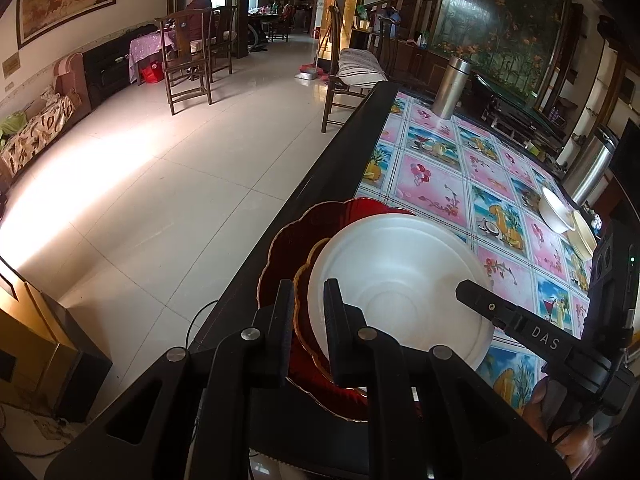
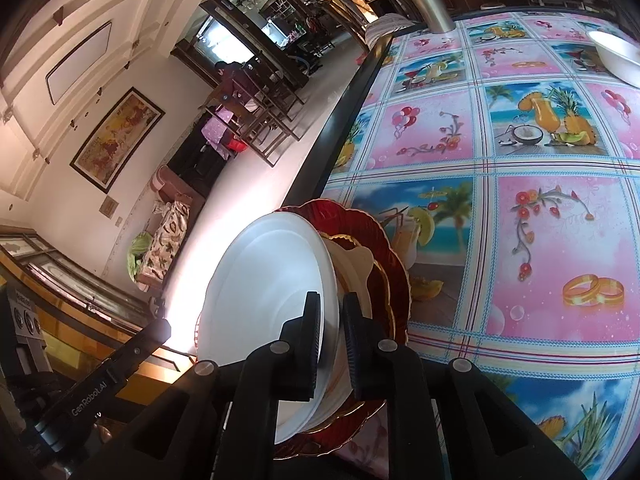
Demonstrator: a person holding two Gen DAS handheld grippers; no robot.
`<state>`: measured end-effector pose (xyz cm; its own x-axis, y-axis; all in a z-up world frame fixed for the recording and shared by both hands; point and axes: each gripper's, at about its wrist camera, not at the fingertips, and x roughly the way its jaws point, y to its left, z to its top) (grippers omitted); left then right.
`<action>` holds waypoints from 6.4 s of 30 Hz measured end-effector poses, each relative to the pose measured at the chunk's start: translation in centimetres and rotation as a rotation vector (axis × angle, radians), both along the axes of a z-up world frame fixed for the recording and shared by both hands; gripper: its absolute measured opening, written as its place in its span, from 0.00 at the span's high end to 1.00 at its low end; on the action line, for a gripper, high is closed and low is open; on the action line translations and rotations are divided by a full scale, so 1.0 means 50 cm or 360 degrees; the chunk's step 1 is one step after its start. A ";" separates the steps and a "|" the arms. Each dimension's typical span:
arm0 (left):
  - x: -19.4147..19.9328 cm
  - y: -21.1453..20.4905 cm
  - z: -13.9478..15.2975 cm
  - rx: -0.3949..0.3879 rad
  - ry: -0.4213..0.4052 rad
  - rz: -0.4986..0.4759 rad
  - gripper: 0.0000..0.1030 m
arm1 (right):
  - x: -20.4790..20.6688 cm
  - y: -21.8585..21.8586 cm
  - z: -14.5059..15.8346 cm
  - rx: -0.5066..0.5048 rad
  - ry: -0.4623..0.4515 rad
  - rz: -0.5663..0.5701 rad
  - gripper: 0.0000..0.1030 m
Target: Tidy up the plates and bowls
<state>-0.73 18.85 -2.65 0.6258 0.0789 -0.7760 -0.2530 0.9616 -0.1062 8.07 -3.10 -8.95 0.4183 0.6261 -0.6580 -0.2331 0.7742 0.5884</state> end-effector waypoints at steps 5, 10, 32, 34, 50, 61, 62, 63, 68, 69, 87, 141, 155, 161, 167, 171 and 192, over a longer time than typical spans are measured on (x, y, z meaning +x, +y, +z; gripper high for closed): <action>-0.001 -0.014 0.004 0.0012 0.0001 -0.0014 0.88 | -0.004 -0.021 0.021 -0.0023 -0.0054 -0.0024 0.69; -0.003 -0.037 0.010 0.0031 -0.0003 -0.0048 0.88 | -0.006 -0.072 0.038 0.0010 -0.0103 -0.0108 0.66; 0.028 -0.225 0.038 0.0178 0.0014 -0.0276 0.88 | 0.008 -0.354 -0.015 0.0170 0.0023 -0.0485 0.66; 0.035 -0.253 0.039 0.0188 0.0018 -0.0310 0.88 | 0.007 -0.378 -0.015 0.0186 0.0022 -0.0510 0.66; 0.132 -0.525 0.008 0.0311 0.0116 -0.0682 0.88 | -0.002 -0.611 -0.027 0.0259 0.0037 -0.0781 0.66; 0.195 -0.644 -0.038 0.0343 0.0201 -0.0831 0.88 | 0.005 -0.746 -0.032 0.0241 0.0045 -0.0956 0.66; 0.202 -0.650 -0.043 0.0347 0.0209 -0.0836 0.88 | 0.009 -0.753 -0.031 0.0237 0.0044 -0.0964 0.66; 0.209 -0.655 -0.047 0.0350 0.0216 -0.0840 0.88 | 0.014 -0.758 -0.029 0.0231 0.0042 -0.0968 0.66; 0.251 -0.677 -0.066 0.0361 0.0246 -0.0837 0.88 | 0.045 -0.769 -0.023 0.0199 0.0032 -0.0965 0.66; 0.259 -0.680 -0.069 0.0368 0.0251 -0.0833 0.88 | 0.054 -0.771 -0.024 0.0199 0.0035 -0.0961 0.66; 0.479 -0.696 -0.043 0.0158 0.0219 -0.0591 0.88 | 0.223 -0.764 0.037 0.0432 -0.0052 -0.1083 0.66; 0.698 -0.717 -0.080 -0.0398 0.0286 -0.0495 0.61 | 0.356 -0.810 -0.095 0.0535 0.0055 -0.1154 0.60; 0.716 -0.773 -0.100 -0.0456 0.0362 -0.0575 0.44 | 0.360 -0.805 -0.109 0.0588 0.0101 -0.1171 0.58; 0.718 -0.784 -0.121 -0.0517 0.0389 -0.0590 0.44 | 0.363 -0.808 -0.113 0.0611 0.0116 -0.1202 0.58; 0.715 -0.786 -0.137 -0.0575 0.0411 -0.0594 0.43 | 0.365 -0.814 -0.122 0.0622 0.0123 -0.1202 0.58; 0.709 -0.787 -0.143 -0.0557 0.0410 -0.0596 0.33 | 0.362 -0.814 -0.127 0.0628 0.0120 -0.1210 0.51; 0.682 -0.772 -0.141 -0.0611 0.0344 -0.0593 0.30 | 0.366 -0.806 -0.134 0.0582 0.0095 -0.1200 0.80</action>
<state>33.36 -19.77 -9.71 0.3812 -0.4290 -0.8189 0.0409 0.8928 -0.4486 26.36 -43.42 -15.65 0.7810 0.3708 -0.5025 0.3101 0.4682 0.8274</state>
